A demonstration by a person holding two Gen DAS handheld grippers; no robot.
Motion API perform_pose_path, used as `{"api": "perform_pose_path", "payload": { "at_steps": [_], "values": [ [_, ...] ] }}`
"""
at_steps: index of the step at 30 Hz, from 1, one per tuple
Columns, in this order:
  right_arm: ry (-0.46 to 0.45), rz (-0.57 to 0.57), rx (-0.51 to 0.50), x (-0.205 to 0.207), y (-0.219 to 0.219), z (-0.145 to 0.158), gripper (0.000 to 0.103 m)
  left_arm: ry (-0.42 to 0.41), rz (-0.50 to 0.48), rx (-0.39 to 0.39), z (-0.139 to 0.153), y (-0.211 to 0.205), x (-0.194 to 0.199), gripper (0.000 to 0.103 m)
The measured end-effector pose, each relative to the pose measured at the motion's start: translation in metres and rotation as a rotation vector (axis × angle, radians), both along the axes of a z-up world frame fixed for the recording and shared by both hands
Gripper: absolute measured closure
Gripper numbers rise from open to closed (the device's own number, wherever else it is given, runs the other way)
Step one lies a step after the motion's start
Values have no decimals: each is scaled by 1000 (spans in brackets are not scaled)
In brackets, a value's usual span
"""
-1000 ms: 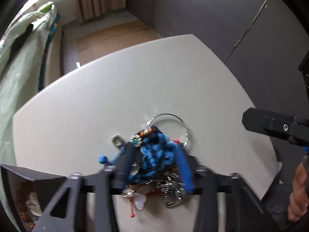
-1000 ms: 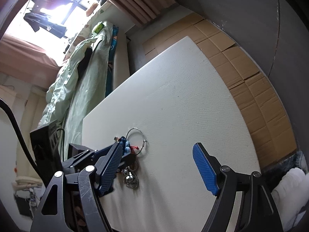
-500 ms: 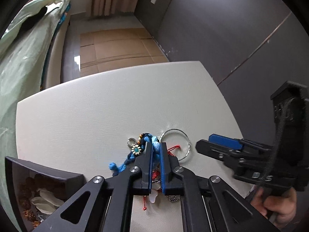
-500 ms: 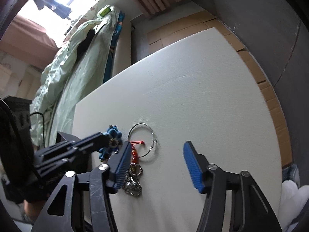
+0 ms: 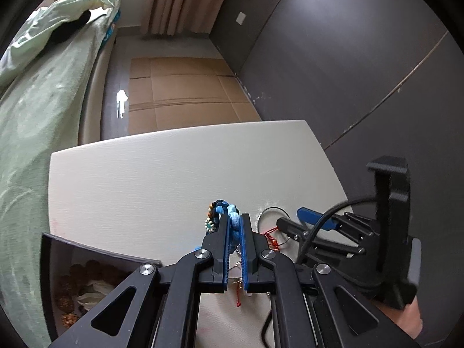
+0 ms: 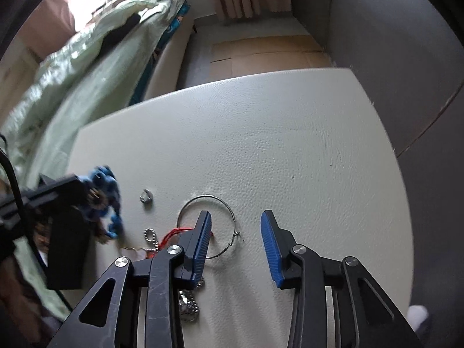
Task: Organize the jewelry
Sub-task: 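Lift blue keychain with left tool while right tool grips silver ring keys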
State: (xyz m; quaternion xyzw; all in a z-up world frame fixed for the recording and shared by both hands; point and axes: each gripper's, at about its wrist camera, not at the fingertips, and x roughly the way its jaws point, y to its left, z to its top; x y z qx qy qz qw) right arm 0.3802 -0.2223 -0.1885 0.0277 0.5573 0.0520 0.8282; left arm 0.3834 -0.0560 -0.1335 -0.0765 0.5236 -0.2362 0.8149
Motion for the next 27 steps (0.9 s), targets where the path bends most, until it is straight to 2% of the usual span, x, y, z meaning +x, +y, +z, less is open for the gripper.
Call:
{"api": "perform_pose_path", "payload": {
  "at_steps": [5, 8, 9, 10, 12, 19, 27],
  "values": [
    [-9, 56, -117, -8, 17, 0, 68, -13, 16, 0, 6, 8, 1, 97],
    [-12, 69, -114, -11, 17, 2, 80, -17, 29, -4, 10, 12, -1, 97],
    [-13, 80, -108, -13, 17, 2, 91, -21, 32, -4, 12, 12, -2, 97],
    [-12, 88, -106, -13, 18, 2, 95, -25, 35, -4, 14, 13, -4, 97],
    [-17, 99, -118, -18, 17, 3, 96, -34, 38, -6, 18, 14, -7, 97],
    [-41, 70, -21, -26, 4, 15, 99, -55, 49, -17, 33, 21, -17, 97],
    [-81, 33, 176, -31, -17, 39, 102, -81, 56, -26, 50, 25, -27, 97]
  ]
}}
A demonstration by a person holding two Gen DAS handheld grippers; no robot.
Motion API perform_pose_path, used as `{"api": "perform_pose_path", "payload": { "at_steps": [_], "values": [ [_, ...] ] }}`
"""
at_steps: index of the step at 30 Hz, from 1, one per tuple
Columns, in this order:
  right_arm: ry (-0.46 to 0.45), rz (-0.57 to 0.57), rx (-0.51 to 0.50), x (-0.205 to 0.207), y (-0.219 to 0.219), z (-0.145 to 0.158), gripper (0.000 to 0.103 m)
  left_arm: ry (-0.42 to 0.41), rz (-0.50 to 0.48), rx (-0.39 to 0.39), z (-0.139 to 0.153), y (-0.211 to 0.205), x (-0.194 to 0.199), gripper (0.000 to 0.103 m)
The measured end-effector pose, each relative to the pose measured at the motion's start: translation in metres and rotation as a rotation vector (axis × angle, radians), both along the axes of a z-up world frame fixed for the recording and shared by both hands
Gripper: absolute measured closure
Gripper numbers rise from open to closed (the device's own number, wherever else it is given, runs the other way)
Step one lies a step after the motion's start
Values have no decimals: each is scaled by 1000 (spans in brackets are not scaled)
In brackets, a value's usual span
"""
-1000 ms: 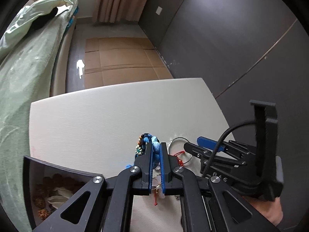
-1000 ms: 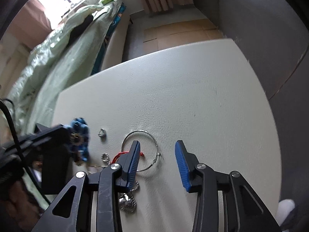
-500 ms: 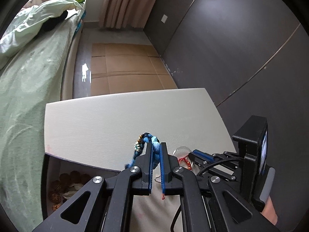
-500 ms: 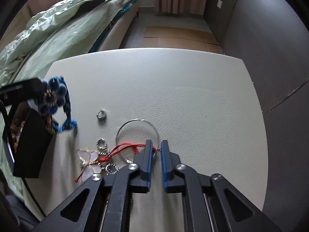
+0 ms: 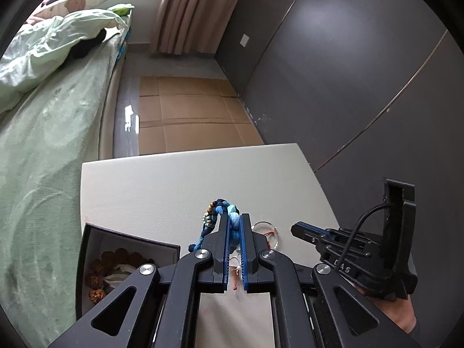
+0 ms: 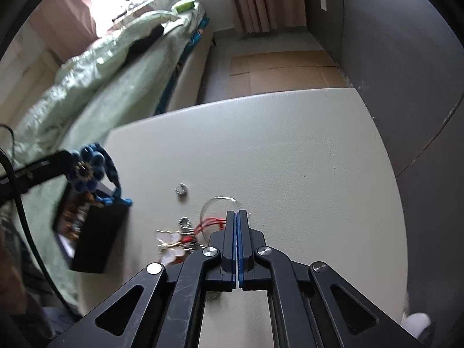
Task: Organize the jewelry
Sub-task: 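Lift blue keychain with left tool while right tool grips silver ring keys, then lower the blue keychain into the black box and open the left tool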
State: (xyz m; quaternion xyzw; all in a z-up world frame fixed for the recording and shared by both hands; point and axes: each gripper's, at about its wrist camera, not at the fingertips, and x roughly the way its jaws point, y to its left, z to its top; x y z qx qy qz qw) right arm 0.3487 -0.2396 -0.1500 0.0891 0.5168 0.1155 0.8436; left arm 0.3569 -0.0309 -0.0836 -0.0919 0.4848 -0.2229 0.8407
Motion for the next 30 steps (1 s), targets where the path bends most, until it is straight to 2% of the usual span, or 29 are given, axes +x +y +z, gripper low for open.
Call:
{"api": "perform_pose_path", "payload": {
  "at_steps": [3, 5, 9, 12, 23, 27, 30],
  "values": [
    [-12, -4, 43, 0, -1, 5, 102, -13, 7, -1, 6, 4, -4, 97],
    [-13, -6, 37, -2, 0, 5, 102, -20, 13, -2, 8, 8, -8, 97],
    [61, -48, 25, 10, 1, -11, 101, -20, 20, -2, 8, 17, -11, 97],
    [103, -67, -21, 19, 4, -21, 84, -21, 28, -4, 7, 25, -10, 97],
    [115, -54, -150, 43, 29, -40, 84, -9, 45, -28, -1, 51, -6, 97],
    [104, -32, -244, 42, 41, -42, 85, -4, 53, -32, -2, 59, -5, 97],
    [97, -1, -316, 40, 53, -42, 97, -4, 62, -36, -1, 64, -5, 97]
  ]
}}
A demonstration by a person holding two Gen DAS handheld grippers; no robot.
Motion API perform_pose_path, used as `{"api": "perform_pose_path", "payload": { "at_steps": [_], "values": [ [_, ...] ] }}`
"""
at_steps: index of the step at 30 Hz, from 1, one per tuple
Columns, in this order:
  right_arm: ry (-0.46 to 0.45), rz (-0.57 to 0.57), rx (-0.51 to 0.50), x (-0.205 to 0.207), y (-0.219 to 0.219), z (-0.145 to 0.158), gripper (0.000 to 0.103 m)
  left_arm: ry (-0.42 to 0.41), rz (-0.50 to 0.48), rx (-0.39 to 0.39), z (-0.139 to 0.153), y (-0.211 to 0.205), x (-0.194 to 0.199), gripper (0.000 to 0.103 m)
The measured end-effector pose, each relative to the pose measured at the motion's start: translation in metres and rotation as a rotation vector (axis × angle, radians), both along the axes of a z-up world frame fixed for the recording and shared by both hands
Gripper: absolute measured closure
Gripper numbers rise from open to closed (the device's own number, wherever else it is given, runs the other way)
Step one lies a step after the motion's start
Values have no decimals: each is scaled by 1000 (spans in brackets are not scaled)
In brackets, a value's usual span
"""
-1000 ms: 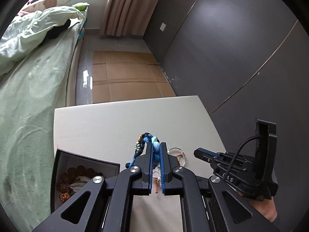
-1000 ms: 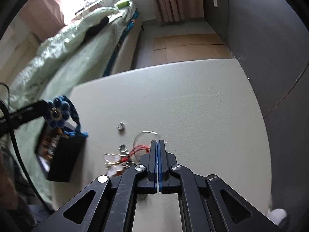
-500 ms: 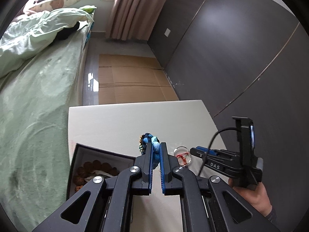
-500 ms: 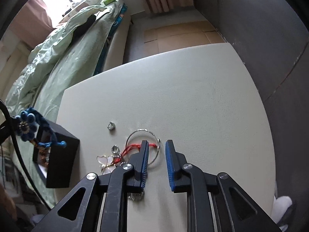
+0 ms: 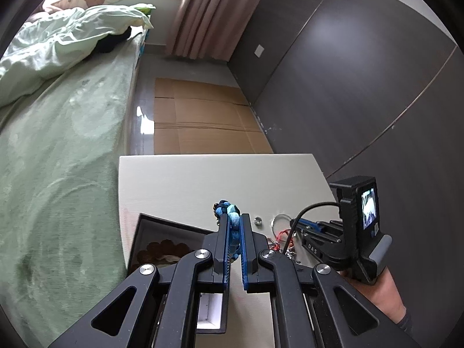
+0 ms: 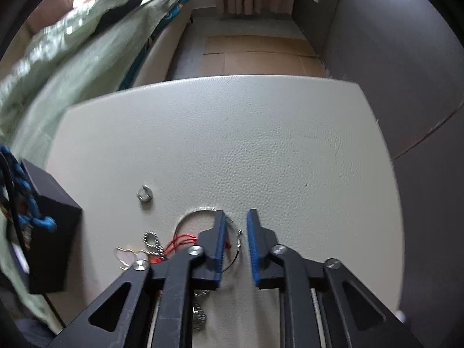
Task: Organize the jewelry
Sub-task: 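Lower the blue keychain into the black box and open the left tool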
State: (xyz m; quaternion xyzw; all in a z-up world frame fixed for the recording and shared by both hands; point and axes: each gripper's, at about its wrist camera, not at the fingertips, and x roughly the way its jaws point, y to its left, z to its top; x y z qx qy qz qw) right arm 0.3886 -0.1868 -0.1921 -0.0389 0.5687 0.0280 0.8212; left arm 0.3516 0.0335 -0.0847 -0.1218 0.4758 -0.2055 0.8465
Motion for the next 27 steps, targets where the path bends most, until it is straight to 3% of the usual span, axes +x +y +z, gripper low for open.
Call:
{"api": "perform_pose_path", "payload": {
  "at_steps": [6, 13, 22, 26, 27],
  "values": [
    [-5, 8, 44, -8, -3, 7, 99, -17, 19, -12, 9, 13, -5, 97],
    [-69, 7, 172, -18, -8, 35, 101, -23, 31, -19, 16, 22, -11, 97],
    [-162, 43, 255, -42, -2, 71, 102, 2, 32, -8, 10, 29, -19, 97],
    [-118, 19, 277, -31, -3, 60, 101, 14, 32, -2, 5, 30, -19, 97],
    [-87, 5, 265, -23, -5, 53, 97, 15, 31, 0, 4, 30, -19, 97]
  ]
}}
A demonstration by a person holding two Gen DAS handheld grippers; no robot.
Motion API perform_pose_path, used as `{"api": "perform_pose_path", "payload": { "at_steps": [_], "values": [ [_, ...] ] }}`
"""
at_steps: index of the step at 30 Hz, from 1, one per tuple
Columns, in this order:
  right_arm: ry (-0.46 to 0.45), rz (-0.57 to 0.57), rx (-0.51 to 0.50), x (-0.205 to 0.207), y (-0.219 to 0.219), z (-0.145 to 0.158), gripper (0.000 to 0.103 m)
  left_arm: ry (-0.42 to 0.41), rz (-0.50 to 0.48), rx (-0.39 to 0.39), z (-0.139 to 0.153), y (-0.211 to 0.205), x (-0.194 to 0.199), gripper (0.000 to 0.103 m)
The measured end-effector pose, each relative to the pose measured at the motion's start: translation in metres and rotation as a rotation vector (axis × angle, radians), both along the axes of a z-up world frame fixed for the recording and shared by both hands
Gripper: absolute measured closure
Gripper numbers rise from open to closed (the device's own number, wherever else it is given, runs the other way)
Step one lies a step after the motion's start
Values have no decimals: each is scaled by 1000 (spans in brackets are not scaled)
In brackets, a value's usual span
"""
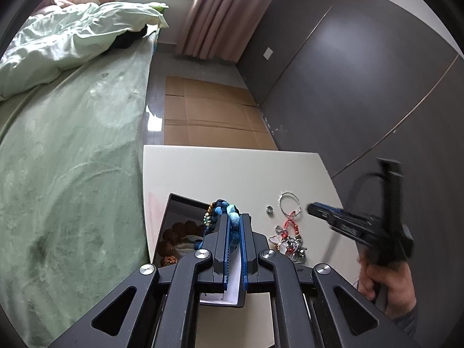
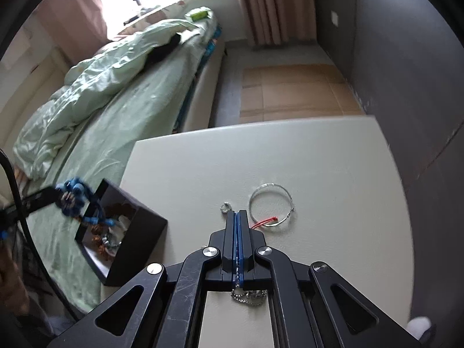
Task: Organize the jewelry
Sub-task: 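Lower the blue keychain into the black box and open the left tool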
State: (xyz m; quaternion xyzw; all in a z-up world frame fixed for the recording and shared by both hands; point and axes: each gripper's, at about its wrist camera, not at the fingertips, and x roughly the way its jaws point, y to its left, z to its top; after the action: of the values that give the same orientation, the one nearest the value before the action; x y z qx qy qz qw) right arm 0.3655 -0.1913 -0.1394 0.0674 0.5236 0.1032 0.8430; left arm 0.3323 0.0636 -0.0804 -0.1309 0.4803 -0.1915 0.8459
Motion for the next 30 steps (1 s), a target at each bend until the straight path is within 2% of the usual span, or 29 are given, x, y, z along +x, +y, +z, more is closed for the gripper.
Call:
{"api": "perform_pose_path", "payload": {
  "at_steps": [1, 3, 6, 8, 9, 10, 23, 24, 26, 30],
  "values": [
    [35, -11, -24, 9, -1, -8, 79, 0, -1, 2, -1, 0, 0, 97],
    [58, -18, -44, 23, -5, -15, 54, 0, 1, 4, -1, 2, 1, 97],
    [78, 1, -82, 36, -2, -22, 53, 1, 9, 4, -1, 6, 3, 97],
    [93, 35, -110, 40, 4, -27, 45, 6, 13, 5, -2, 7, 4, 97],
    [105, 57, -130, 43, 8, -31, 35, 9, 14, 5, -3, 8, 5, 97],
    [110, 79, -149, 46, 13, -34, 33, 12, 14, 7, -5, 8, 6, 97],
    [163, 242, -284, 54, 27, -54, 34, 31, 25, 20, -12, 11, 15, 97],
    [160, 256, -293, 53, 28, -54, 37, 35, 24, 21, -13, 11, 16, 97],
    [158, 274, -294, 53, 30, -51, 52, 43, 18, 27, -14, 8, 17, 97],
    [158, 292, -296, 52, 28, -50, 53, 77, -18, 43, -23, -2, 17, 97]
  ]
}}
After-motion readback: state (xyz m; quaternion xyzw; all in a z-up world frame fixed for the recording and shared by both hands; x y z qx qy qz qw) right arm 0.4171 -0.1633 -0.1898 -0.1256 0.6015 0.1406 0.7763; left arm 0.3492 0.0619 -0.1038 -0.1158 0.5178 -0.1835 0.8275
